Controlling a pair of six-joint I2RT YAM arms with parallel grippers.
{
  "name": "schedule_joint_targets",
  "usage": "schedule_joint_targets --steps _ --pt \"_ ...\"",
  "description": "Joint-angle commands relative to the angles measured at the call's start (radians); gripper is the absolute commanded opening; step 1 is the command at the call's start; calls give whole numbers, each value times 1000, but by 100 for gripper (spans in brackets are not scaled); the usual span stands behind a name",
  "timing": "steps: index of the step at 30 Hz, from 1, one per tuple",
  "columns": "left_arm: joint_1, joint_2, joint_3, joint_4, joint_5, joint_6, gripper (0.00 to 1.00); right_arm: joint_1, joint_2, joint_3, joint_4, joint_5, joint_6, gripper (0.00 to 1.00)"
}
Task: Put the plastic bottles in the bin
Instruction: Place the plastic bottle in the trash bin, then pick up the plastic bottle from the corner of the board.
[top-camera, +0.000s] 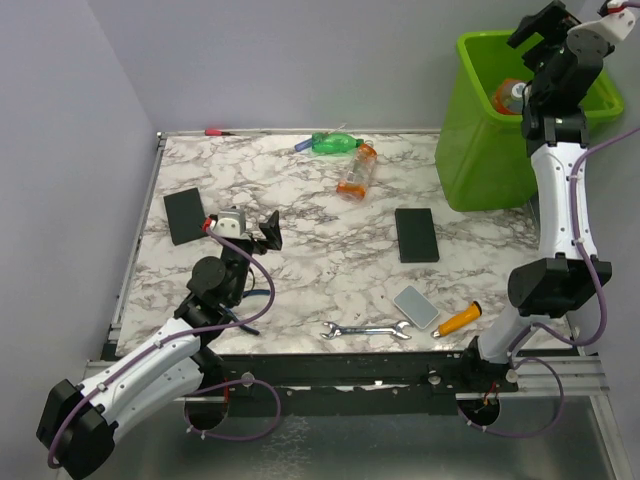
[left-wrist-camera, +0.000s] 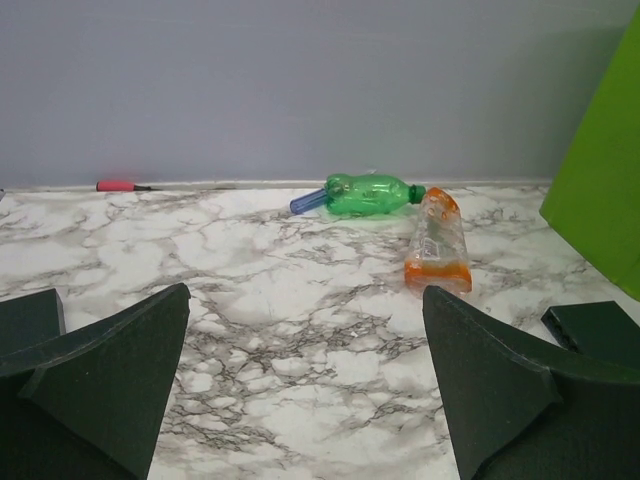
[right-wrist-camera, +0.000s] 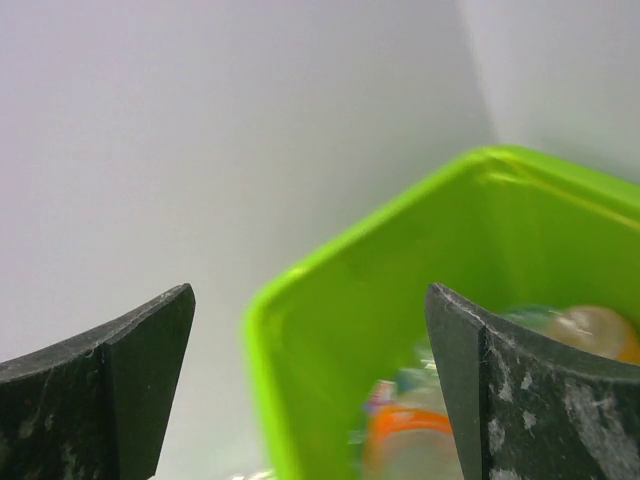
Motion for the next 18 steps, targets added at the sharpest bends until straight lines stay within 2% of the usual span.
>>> schedule_joint_targets --steps 1,5,8,14,18 --pt "-1 12 19 -6 14 -3 99 166 -90 111 41 -94 -26 100" --pt "-1 14 15 -12 13 2 99 364 -142 56 20 -97 -104 100" --pt "-1 23 17 -18 10 5 99 456 -189 -103 10 -141 -81 97" --pt "-1 72 36 -64 21 -15 99 496 -176 -444 -14 -203 44 96" --pt "-1 106 53 -103 -3 -25 99 497 -83 -523 3 -231 104 98"
